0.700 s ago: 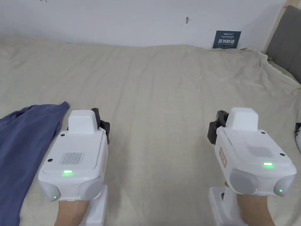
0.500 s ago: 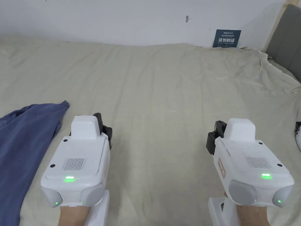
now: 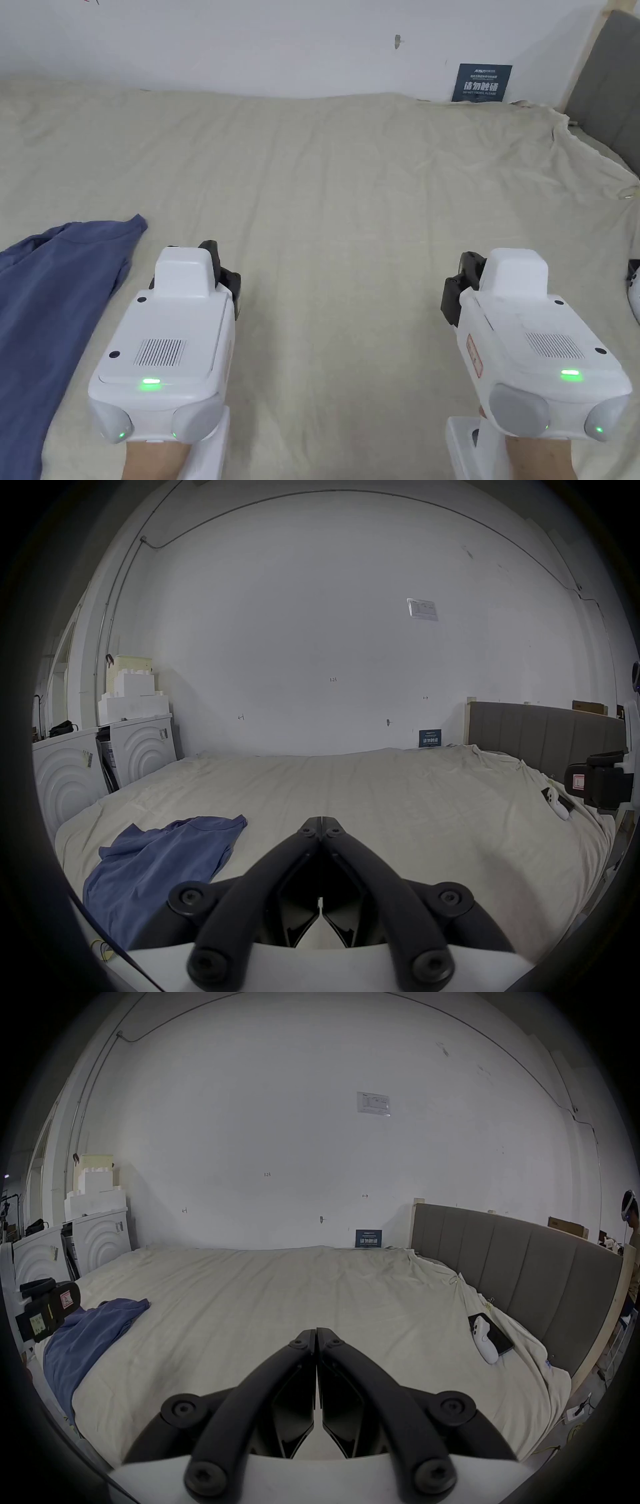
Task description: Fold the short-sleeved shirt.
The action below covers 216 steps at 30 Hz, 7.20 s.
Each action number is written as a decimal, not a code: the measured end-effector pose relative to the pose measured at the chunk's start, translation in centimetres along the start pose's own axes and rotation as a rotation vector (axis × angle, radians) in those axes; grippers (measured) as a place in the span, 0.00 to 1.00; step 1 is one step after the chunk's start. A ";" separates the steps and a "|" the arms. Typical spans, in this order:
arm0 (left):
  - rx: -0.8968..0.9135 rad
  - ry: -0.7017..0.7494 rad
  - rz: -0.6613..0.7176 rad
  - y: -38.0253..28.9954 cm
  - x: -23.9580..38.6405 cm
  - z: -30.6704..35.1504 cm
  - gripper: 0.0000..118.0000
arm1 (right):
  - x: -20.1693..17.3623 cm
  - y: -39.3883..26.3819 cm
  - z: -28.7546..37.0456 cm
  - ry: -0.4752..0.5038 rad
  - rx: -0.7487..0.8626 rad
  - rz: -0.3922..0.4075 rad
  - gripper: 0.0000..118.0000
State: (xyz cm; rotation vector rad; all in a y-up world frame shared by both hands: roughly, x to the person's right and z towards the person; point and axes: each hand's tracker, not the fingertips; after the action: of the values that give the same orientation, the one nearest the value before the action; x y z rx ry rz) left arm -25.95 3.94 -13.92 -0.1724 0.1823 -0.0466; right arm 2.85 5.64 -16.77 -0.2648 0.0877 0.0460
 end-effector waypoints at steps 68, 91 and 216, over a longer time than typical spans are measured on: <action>-0.039 0.544 0.068 -2.3 -18.8 11.3 0.00 | -21.3 1.4 -0.8 0.559 0.027 0.138 0.00; -0.341 0.324 0.154 0.2 -26.6 -5.3 1.00 | -23.4 2.0 -2.9 0.553 -0.017 0.181 0.00; -0.637 -0.257 0.176 2.6 7.4 -13.4 1.00 | 4.3 -1.0 6.1 -0.040 -0.059 -0.032 0.00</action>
State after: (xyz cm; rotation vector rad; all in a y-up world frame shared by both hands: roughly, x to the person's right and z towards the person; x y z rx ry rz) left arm -21.07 3.80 -28.66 -0.7921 -0.0514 0.2113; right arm 7.68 6.41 -10.99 -0.3245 0.0428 0.0222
